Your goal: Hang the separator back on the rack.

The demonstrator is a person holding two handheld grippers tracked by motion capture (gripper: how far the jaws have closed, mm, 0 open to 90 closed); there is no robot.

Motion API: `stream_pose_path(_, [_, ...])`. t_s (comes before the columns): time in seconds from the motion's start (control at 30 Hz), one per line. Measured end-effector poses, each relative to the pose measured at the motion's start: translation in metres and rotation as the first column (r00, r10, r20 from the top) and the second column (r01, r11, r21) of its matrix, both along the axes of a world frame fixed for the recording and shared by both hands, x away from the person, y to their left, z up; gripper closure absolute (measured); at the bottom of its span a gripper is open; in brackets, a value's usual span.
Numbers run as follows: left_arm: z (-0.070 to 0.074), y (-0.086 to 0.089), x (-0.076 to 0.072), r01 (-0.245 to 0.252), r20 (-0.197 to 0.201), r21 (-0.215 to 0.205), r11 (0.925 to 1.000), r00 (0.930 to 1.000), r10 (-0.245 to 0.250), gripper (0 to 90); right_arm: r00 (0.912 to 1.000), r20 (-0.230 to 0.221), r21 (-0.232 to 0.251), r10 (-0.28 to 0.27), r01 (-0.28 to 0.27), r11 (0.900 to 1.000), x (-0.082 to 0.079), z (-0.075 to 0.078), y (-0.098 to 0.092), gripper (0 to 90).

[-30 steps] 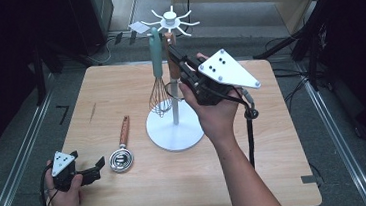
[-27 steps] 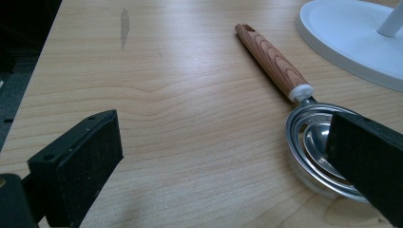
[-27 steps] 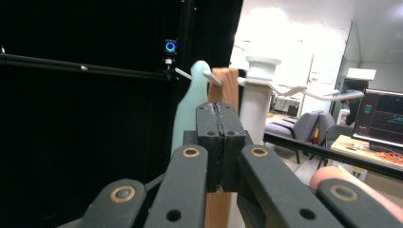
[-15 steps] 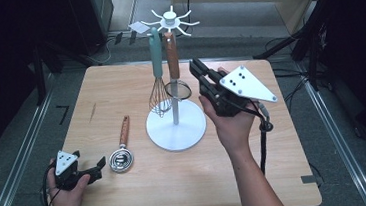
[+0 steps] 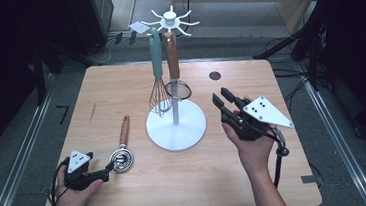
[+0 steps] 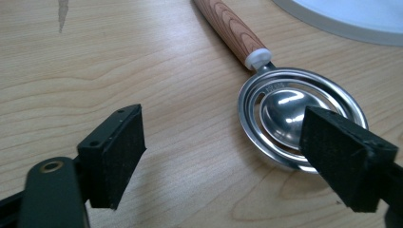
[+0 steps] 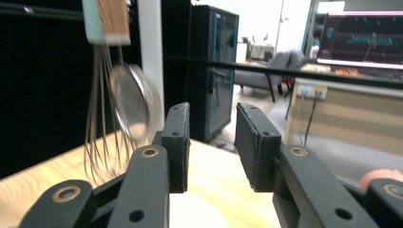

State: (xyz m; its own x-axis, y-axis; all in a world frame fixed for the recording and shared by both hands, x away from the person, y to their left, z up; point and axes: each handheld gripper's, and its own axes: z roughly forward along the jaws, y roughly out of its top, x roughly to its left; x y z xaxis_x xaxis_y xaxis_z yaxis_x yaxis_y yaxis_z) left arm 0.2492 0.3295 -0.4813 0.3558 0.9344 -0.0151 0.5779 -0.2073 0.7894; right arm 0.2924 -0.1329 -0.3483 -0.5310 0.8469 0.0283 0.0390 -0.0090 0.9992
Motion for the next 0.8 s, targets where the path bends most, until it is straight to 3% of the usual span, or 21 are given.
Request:
stream_pose_path(0.13, [-0.001, -0.001, 0.001, -0.002, -0.010, -0.003, 1.0000, 0.9999, 0.002, 22.1, 0.9990, -0.044, -0.013, -0.011, 0.011, 1.000, -0.009, -0.020, -0.012, 64.2])
stream_pose_path(0.4, [-0.003, -0.002, 0.003, 0.017, -0.027, -0.024, 0.9996, 0.9995, -0.018, 40.1, 0.9899, -0.134, -0.028, -0.045, 0.042, 0.999, -0.021, -0.060, -0.033, 62.9])
stream_pose_path(0.5, [-0.004, -0.003, 0.004, 0.026, -0.032, -0.029, 0.9992, 0.9991, -0.027, 44.9, 0.9863, -0.148, -0.075, -0.073, 0.063, 0.995, -0.021, -0.073, -0.039, 62.8])
stream_pose_path(0.7, [-0.005, -0.009, 0.004, 0.039, -0.044, 0.016, 0.9991, 0.9983, -0.038, 53.7, 0.9756, -0.203, -0.043, -0.084, 0.077, 0.996, -0.019, -0.093, -0.049, 62.1])
stream_pose_path(0.8, [-0.006, -0.009, 0.005, 0.043, -0.056, 0.015, 0.9990, 0.9975, -0.042, 57.8, 0.9703, -0.227, -0.034, -0.082, 0.076, 0.996, -0.018, -0.102, -0.052, 61.8])
